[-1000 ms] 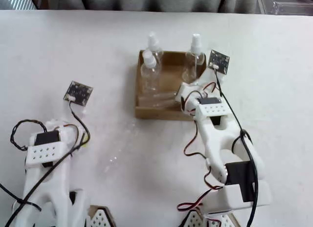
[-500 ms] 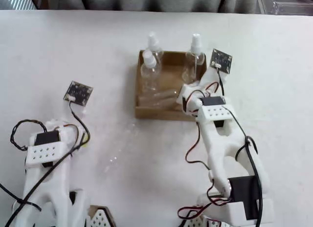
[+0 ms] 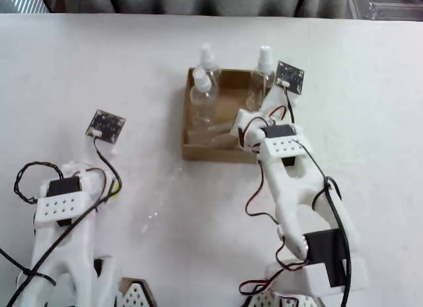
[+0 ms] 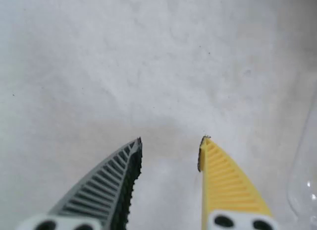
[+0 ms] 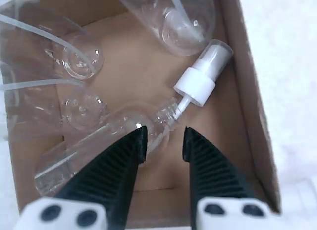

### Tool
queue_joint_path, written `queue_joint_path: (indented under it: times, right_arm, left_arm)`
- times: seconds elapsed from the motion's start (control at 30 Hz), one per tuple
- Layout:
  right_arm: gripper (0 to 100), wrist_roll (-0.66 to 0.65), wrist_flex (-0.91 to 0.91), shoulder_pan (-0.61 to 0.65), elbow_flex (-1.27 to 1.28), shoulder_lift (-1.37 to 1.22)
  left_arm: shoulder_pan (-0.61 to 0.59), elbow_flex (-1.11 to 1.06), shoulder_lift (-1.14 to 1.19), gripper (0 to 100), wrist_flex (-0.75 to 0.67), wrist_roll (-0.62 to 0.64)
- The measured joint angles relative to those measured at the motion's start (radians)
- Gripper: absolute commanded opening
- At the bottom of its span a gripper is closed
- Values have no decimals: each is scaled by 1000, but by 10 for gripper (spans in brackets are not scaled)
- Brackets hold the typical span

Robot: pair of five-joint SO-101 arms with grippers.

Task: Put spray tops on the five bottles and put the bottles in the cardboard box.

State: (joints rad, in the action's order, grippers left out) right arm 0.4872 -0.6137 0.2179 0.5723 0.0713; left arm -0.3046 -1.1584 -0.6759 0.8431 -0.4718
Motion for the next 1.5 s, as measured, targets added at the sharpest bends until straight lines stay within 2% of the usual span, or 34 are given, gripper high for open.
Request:
queue_joint_path:
  times: [0.1, 0.47, 0.93, 1.4, 1.5]
  right_arm:
    - [234, 54, 0, -6, -21, -40]
    - [235, 89, -2, -8, -44, -69]
    - [237, 334, -2, 2, -140, -173]
    - [232, 353, 0, -3, -146, -210]
    - [184, 353, 0, -3, -146, -210]
  left_arm:
    - [3, 0, 0, 188, 0, 0]
    - [3, 0, 0, 186, 0, -2]
    - [3, -17, 0, 186, 0, -31]
    - [3, -17, 0, 186, 0, -31]
    - [3, -17, 0, 186, 0, -31]
